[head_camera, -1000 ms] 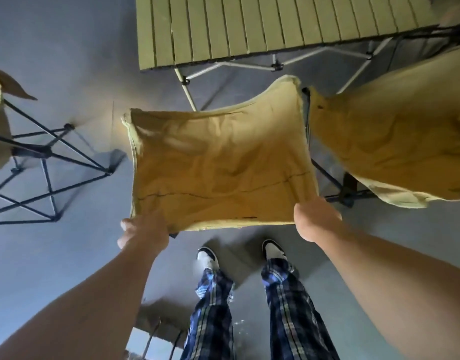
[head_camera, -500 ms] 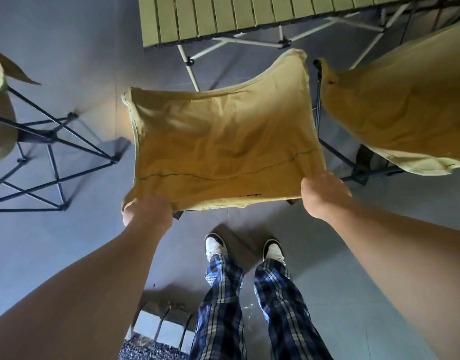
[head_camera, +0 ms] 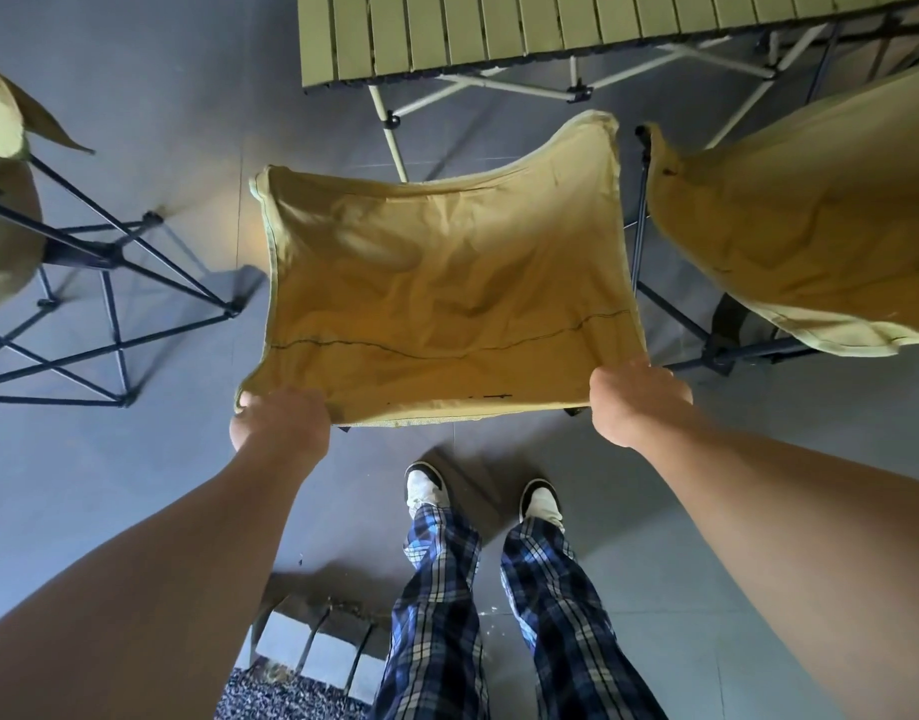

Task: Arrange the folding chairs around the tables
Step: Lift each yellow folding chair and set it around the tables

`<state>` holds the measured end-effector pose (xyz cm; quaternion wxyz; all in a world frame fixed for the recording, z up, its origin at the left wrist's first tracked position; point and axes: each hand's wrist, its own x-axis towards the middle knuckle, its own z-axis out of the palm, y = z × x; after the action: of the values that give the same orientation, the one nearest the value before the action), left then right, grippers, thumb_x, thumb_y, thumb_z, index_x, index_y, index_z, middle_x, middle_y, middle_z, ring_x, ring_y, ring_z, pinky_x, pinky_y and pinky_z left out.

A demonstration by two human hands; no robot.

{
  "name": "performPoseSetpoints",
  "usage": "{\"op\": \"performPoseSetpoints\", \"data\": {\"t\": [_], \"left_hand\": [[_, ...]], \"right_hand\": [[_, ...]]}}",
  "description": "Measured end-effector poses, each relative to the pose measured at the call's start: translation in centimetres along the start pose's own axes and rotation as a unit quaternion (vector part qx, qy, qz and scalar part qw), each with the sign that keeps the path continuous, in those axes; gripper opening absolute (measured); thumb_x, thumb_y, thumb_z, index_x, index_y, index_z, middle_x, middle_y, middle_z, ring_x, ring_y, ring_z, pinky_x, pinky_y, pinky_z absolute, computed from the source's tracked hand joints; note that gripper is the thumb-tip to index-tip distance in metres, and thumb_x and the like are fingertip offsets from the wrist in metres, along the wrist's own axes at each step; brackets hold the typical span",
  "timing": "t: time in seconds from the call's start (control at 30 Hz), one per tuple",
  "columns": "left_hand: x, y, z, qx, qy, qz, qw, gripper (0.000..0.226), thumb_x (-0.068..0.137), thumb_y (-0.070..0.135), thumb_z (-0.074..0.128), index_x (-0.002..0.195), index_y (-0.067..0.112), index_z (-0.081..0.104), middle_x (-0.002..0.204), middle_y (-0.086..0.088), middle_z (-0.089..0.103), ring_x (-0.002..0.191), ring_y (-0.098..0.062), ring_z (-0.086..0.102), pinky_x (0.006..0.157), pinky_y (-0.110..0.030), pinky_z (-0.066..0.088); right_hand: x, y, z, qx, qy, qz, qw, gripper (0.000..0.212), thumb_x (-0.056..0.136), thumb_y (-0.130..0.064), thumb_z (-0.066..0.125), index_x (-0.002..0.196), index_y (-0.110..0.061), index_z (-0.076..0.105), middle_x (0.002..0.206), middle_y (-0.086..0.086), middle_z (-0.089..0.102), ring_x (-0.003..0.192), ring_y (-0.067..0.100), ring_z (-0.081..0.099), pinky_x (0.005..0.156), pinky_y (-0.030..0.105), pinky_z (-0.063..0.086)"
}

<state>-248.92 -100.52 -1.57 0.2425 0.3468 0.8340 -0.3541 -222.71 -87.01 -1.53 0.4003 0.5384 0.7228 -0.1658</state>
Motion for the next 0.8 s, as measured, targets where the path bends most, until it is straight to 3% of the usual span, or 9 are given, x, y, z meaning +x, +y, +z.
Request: {"op": "performPoseSetpoints", "data": {"t": [0.07,0.2,0.3,0.43,0.5,0.57,0.67,0.8], "left_hand": [[0.1,-0.3,-0.1,0.024,-0.006,0.003,1.0,0.022,0.094,0.023,0.055,0.115,0.016,0.057,0.12,-0.012,0.055,0.119,-0.029,0.048,0.097,-0.038,0.046],[0.3,-1.3,-1.0,-0.06,-0.015,0.033,0.998,0.037,0.095,0.046,0.051,0.121,0.021,0.057,0.125,-0.009,0.056,0.119,-0.031,0.05,0.096,-0.042,0.043],[0.5,-3.3,-2.1,-0.17,-0.036,0.09,0.981,0.046,0.09,0.058,0.047,0.126,0.031,0.057,0.125,-0.004,0.057,0.113,-0.031,0.054,0.089,-0.042,0.048],[1.3,-8.8,-3.2,-0.249,-0.023,0.083,0.965,0.05,0.082,0.058,0.039,0.121,0.034,0.06,0.122,-0.001,0.061,0.105,-0.028,0.057,0.083,-0.036,0.048],[2.0,-13.5,-2.8,-0.264,-0.018,0.064,0.962,0.056,0.08,0.059,0.034,0.118,0.029,0.061,0.123,-0.004,0.061,0.108,-0.03,0.057,0.09,-0.039,0.048],[2.3,-18.0,-2.5,-0.271,-0.01,0.048,0.961,0.061,0.083,0.059,0.032,0.124,0.024,0.059,0.131,-0.007,0.057,0.117,-0.033,0.054,0.1,-0.045,0.045],[2.0,-27.1,-2.0,-0.303,0.005,-0.003,0.953,0.051,0.096,0.049,0.031,0.128,0.019,0.058,0.135,-0.008,0.055,0.122,-0.033,0.052,0.101,-0.044,0.044],[2.1,-37.3,-0.5,-0.356,0.056,-0.086,0.929,0.046,0.097,0.047,0.035,0.111,0.016,0.066,0.116,-0.01,0.065,0.106,-0.032,0.061,0.091,-0.043,0.051]], "right_hand": [[0.0,-0.1,-0.3,-0.016,-0.005,-0.007,1.0,0.003,0.089,-0.017,0.059,0.089,-0.018,0.056,0.091,0.004,0.054,0.088,0.03,0.055,0.068,0.036,0.039],[-0.7,-0.9,-2.1,-0.008,-0.032,-0.02,0.999,0.041,0.084,-0.062,0.057,0.077,-0.021,0.053,0.078,-0.002,0.056,0.076,0.024,0.055,0.067,0.033,0.038],[-1.9,-3.3,-4.6,-0.029,-0.008,-0.054,0.998,0.053,0.08,-0.073,0.053,0.076,-0.02,0.052,0.079,-0.001,0.055,0.079,0.026,0.057,0.066,0.033,0.042],[-4.2,-9.8,-10.1,-0.044,0.041,-0.127,0.99,0.054,0.091,-0.067,0.044,0.074,-0.017,0.052,0.076,0.001,0.058,0.074,0.023,0.06,0.066,0.034,0.048],[-5.7,-14.8,-13.0,-0.061,0.081,-0.175,0.979,0.049,0.096,-0.058,0.042,0.075,-0.015,0.053,0.074,0.0,0.056,0.074,0.023,0.059,0.068,0.034,0.05],[-7.2,-19.1,-15.2,-0.075,0.113,-0.207,0.969,0.038,0.1,-0.047,0.042,0.087,-0.014,0.057,0.083,0.001,0.057,0.08,0.022,0.056,0.07,0.034,0.045],[-10.7,-28.0,-18.7,-0.095,0.157,-0.268,0.946,0.028,0.099,-0.036,0.046,0.108,-0.015,0.063,0.108,0.009,0.064,0.095,0.028,0.06,0.074,0.035,0.044],[-15.0,-39.0,-22.0,-0.125,0.198,-0.328,0.915,0.026,0.093,-0.028,0.052,0.114,-0.016,0.063,0.119,0.011,0.06,0.107,0.034,0.059,0.073,0.032,0.04]]}}
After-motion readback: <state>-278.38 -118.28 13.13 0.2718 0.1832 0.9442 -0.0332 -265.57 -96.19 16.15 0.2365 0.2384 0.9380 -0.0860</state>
